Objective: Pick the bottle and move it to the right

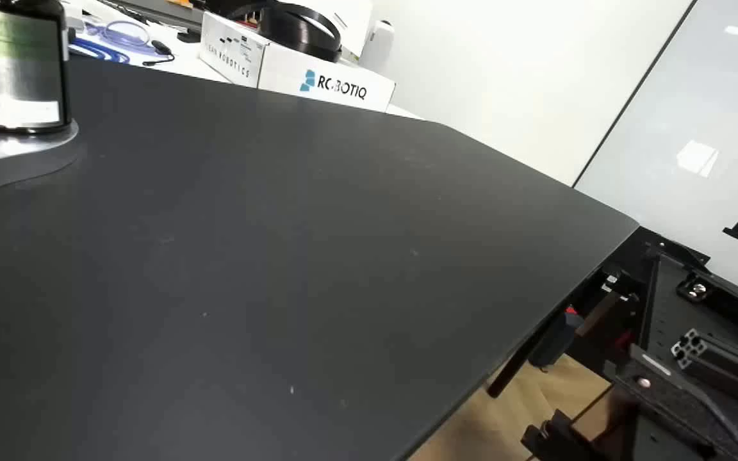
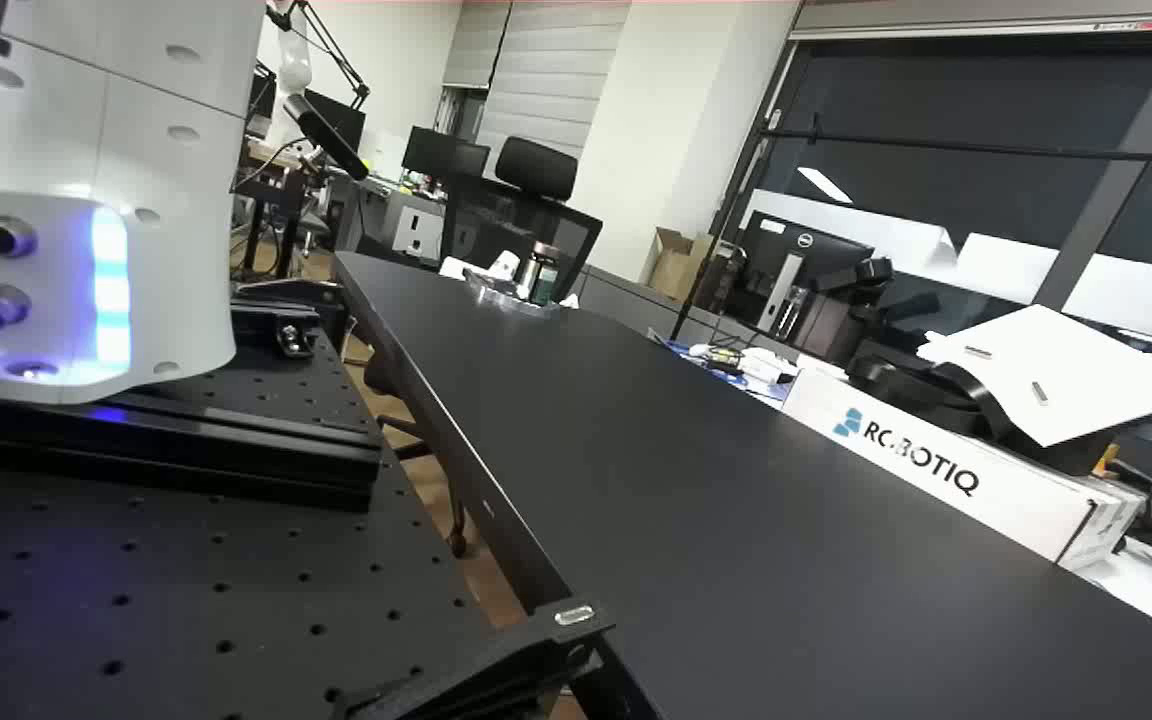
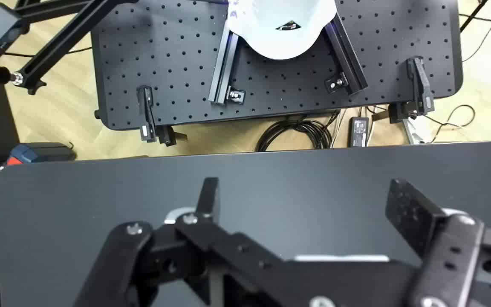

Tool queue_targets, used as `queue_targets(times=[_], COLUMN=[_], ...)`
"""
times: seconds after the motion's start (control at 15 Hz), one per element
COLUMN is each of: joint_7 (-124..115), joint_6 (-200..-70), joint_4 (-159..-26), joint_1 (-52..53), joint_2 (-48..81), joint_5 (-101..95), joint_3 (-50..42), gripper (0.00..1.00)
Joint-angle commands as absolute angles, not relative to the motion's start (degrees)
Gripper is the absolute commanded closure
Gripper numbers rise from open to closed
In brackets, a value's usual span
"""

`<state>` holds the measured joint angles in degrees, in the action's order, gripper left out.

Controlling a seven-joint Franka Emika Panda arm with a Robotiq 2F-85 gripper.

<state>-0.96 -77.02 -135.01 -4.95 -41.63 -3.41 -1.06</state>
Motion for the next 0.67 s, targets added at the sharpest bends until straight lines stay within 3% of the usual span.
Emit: queue_targets(times=[0.0, 0.6], joint_7=[-1.34, -1.42], joint_6=[-76.98, -80.74], joint_4=[-134.89, -133.13], joint_1=[-4.21, -4.65], joint_2=[-41.54, -39.26], joint_5=[-3.65, -4.91], joint_3=[-1.59, -1.81], gripper=[0.0, 0.0])
